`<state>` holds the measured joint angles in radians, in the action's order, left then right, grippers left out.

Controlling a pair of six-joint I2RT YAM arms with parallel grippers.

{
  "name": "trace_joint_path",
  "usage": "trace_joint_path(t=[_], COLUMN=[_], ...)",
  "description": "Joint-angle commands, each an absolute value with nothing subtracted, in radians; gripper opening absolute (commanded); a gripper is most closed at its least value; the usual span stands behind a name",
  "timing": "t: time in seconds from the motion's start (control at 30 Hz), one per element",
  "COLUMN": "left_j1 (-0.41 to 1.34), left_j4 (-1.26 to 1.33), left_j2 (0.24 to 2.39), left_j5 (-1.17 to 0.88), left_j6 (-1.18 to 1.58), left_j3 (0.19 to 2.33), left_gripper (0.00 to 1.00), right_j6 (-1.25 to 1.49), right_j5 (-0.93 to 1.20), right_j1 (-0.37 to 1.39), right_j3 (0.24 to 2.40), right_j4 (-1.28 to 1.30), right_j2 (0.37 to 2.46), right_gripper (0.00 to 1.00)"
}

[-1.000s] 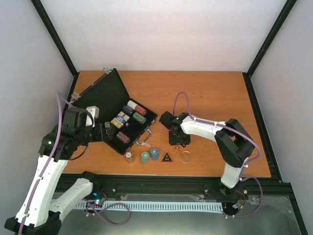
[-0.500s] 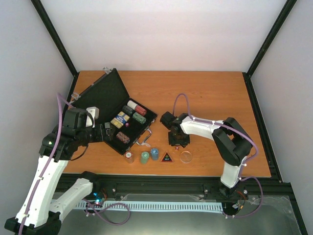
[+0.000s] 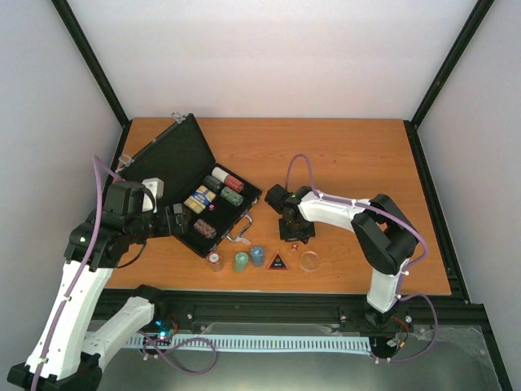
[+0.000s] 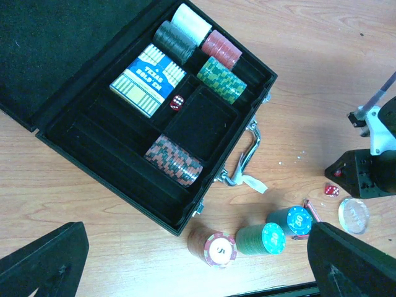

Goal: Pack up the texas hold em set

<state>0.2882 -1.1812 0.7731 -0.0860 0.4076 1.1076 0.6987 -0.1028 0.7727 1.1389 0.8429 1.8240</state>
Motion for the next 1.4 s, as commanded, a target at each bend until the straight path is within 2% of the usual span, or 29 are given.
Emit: trace_joint_path(t=[0.0, 0.17, 0.33, 0.47, 0.77, 1.37], left_j1=[0.293, 0.293, 0.293, 0.293, 0.293, 0.293], left_j4=[-1.165, -1.163, -1.158, -1.155, -1.165, -1.222], left_j2=[0.765, 0.764, 0.757, 0.752, 0.743, 0.711], left_j5=[-0.078, -0.073, -0.072, -0.071, -0.056, -0.029], left_j6=[0.417, 0.416, 0.421, 0.425, 0.439, 0.443], left_j3=[1.109, 1.106, 1.099, 1.094, 1.095, 1.097], left_gripper=[1.0, 1.0, 1.0, 1.0, 1.0, 1.0], right_j6=[0.662, 0.572, 0.45, 0.384, 0.316, 0.355], right_j5=[-0.166, -0.144, 0.019, 0.113, 0.184, 0.19], right_j1=[0.77, 0.77, 0.77, 0.775, 0.839, 0.893], right_j3=[1.234, 1.396, 1.547, 1.712, 2.036, 2.263], right_j4=[0.903, 0.924, 0.842, 0.823, 0.853, 0.878], right_j2=[1.835, 1.833, 1.884, 1.99, 2.223, 2.447], right_gripper=[0.09, 0.08, 0.04, 0.03, 0.03, 0.03])
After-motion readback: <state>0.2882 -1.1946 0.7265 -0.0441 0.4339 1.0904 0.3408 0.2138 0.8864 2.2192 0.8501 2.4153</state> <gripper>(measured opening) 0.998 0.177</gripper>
